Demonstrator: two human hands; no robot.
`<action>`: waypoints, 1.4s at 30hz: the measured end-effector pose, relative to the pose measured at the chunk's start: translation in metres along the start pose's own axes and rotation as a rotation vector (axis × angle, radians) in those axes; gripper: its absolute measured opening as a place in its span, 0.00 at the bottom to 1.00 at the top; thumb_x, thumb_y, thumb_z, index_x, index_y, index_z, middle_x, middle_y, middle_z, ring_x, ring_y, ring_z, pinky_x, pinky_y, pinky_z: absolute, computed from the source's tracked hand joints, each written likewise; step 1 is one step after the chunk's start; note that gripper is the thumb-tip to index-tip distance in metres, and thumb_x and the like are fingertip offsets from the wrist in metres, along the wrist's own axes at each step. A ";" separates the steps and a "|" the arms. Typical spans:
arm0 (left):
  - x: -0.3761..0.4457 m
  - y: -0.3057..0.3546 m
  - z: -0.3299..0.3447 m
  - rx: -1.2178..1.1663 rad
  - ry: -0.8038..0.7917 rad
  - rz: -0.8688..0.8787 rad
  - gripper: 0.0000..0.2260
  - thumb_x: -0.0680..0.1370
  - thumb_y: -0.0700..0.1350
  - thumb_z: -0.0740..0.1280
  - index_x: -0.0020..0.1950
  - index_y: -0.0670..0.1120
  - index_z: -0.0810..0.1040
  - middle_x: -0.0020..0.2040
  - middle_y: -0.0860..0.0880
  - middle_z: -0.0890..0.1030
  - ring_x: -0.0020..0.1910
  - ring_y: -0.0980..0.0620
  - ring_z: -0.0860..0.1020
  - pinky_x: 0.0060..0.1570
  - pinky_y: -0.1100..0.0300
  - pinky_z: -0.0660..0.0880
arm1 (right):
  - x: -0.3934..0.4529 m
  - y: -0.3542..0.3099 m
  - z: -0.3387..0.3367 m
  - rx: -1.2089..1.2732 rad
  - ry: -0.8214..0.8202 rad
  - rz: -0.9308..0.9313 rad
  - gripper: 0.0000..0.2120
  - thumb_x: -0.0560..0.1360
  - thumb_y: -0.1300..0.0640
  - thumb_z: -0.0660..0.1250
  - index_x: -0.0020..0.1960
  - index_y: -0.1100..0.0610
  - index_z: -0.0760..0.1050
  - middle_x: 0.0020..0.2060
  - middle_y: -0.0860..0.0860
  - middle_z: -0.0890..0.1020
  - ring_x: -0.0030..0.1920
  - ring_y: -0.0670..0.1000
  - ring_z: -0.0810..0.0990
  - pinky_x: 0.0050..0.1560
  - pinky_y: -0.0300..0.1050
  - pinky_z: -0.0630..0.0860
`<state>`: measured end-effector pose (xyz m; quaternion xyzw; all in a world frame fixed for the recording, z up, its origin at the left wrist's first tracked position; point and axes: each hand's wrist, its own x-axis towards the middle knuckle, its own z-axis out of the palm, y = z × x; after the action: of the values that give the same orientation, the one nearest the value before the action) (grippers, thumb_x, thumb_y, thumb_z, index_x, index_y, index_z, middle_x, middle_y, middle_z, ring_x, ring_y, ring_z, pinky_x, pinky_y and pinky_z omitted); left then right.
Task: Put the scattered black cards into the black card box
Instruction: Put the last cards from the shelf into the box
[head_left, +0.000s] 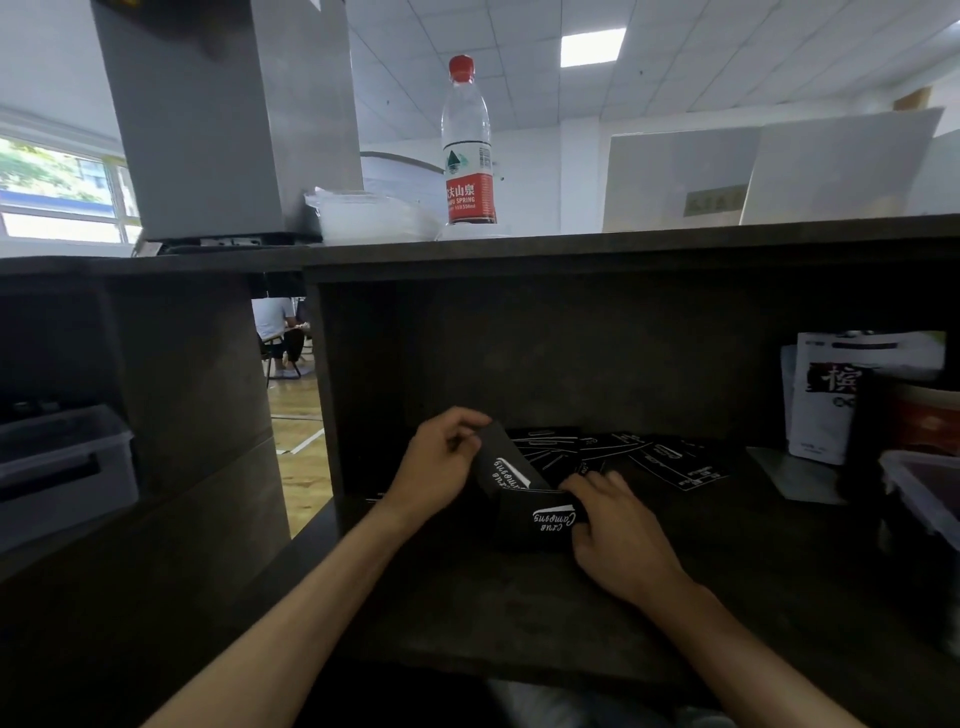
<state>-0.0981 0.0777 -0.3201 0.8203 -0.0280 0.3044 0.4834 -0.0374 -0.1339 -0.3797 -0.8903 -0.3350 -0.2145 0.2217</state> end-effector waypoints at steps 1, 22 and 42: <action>-0.004 -0.006 -0.006 -0.002 -0.019 -0.030 0.09 0.79 0.34 0.64 0.54 0.46 0.79 0.42 0.48 0.84 0.43 0.58 0.81 0.43 0.67 0.76 | 0.000 0.000 0.000 0.005 0.001 0.006 0.25 0.72 0.61 0.62 0.68 0.48 0.69 0.59 0.45 0.74 0.60 0.47 0.68 0.55 0.45 0.73; 0.030 -0.099 -0.034 0.937 -0.091 -0.366 0.22 0.79 0.63 0.59 0.64 0.50 0.75 0.64 0.46 0.76 0.66 0.44 0.71 0.66 0.45 0.65 | 0.002 0.002 0.004 -0.066 0.023 0.004 0.19 0.73 0.56 0.63 0.63 0.47 0.69 0.57 0.44 0.72 0.56 0.44 0.65 0.58 0.43 0.72; 0.019 -0.084 -0.035 0.732 -0.356 -0.287 0.37 0.68 0.62 0.72 0.74 0.58 0.64 0.71 0.49 0.70 0.71 0.47 0.66 0.71 0.48 0.63 | 0.001 -0.002 0.000 -0.066 0.020 0.004 0.18 0.73 0.57 0.64 0.62 0.48 0.69 0.56 0.44 0.72 0.58 0.45 0.67 0.57 0.42 0.71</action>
<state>-0.0708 0.1556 -0.3624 0.9730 0.1132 0.0779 0.1856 -0.0384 -0.1323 -0.3790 -0.8955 -0.3239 -0.2339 0.1962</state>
